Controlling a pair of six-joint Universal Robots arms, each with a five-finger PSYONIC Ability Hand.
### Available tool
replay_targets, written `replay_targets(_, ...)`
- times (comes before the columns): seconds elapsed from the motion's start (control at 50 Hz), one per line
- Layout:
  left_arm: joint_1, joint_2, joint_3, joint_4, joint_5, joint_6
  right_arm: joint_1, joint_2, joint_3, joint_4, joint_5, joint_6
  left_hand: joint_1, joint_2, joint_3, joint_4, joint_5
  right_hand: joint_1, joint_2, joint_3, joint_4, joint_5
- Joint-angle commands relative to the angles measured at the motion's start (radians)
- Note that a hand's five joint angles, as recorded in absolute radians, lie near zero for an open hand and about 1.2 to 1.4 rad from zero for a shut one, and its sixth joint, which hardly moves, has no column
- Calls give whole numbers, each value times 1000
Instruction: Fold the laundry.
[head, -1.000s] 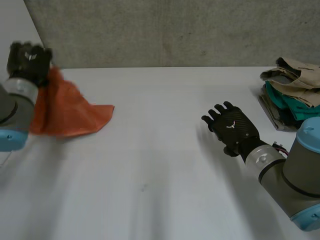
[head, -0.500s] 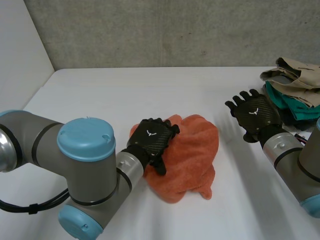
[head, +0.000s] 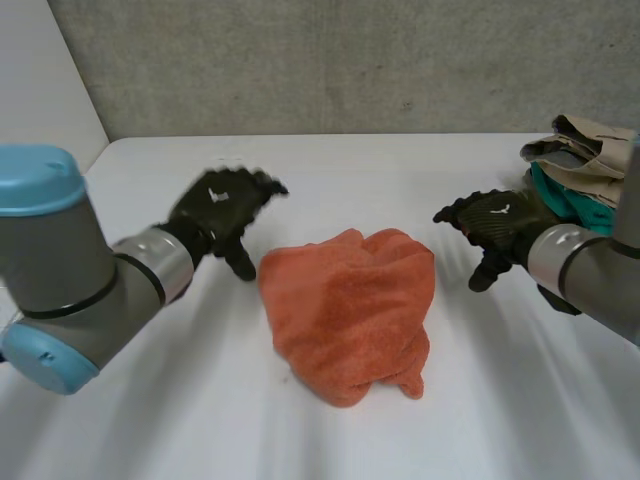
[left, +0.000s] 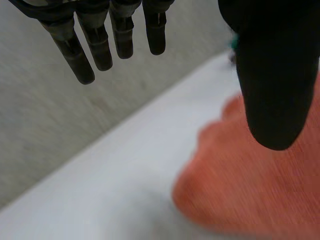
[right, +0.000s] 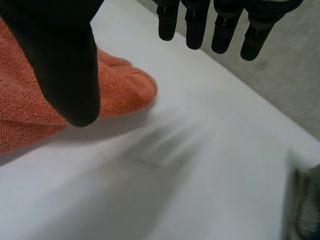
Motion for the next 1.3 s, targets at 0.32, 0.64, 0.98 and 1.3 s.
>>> replay_targets(0.32, -75, -367, 522, 67, -98, 249, 130, 351, -487, -227, 51, 5, 1125, 1137, 1129, 1140, 1150, 1171, 1187, 1186, 1181, 722)
replay_targets(0.64, -94, -100, 412, 560, -364, 83, 133, 104, -530, -595, 160, 6, 1125, 1137, 1129, 1140, 1150, 1171, 1187, 1186, 1181, 722)
replay_targets(0.98, -97, -58, -184, 200, -361, 88, 133, 191, -69, -221, 92, -104, 1125, 1137, 1129, 1140, 1150, 1171, 1187, 1186, 1181, 722)
replay_targets(1.3, -69, 242, -381, 119, -262, 78, 116, 90, 113, -126, 102, -178, 219, 231, 223, 233, 243, 155, 171, 170, 165, -294)
